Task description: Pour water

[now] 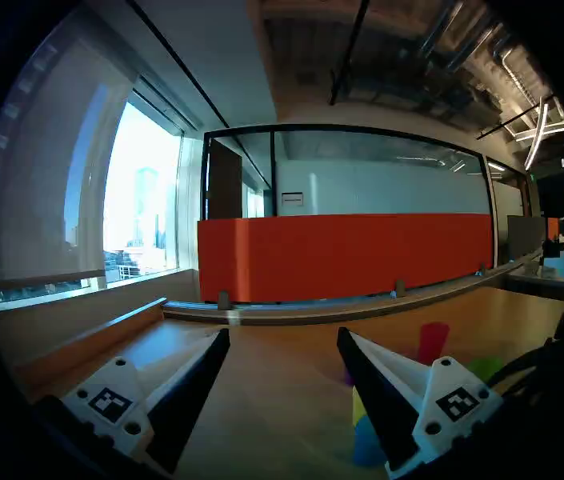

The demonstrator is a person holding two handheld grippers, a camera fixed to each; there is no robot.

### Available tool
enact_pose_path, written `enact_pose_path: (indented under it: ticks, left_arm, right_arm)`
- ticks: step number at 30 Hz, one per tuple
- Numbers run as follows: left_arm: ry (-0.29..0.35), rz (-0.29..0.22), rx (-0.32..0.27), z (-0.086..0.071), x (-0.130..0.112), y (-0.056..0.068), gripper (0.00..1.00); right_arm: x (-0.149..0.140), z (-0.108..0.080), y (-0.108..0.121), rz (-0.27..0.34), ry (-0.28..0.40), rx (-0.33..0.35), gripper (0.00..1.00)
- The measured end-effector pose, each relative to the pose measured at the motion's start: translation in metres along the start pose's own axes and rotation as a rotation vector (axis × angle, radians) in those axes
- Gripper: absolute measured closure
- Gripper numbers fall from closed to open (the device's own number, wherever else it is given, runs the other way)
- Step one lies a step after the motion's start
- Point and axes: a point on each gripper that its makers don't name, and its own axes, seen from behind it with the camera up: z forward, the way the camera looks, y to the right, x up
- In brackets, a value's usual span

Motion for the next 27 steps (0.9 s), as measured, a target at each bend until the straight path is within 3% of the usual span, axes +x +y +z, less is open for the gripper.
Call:
enact_pose_path:
  ticks: [12,18,27]
  left_arm:
    - [0.026,-0.017,0.007,-0.006,-0.027,0.008,0.0]
    - [0.004,-0.023,0.024,-0.007,-0.047,0.004,0.0]
    - [-0.009,-0.018,0.023,-0.008,-0.063,0.001,0.0]
  right_arm:
    - [-0.008,-0.005,0.011,0.012,-0.029,-0.038,0.01]
    - [-0.014,-0.006,0.015,-0.023,-0.042,-0.056,0.01]
    - [-0.008,-0.006,0.021,-0.012,-0.038,-0.069,0.01]
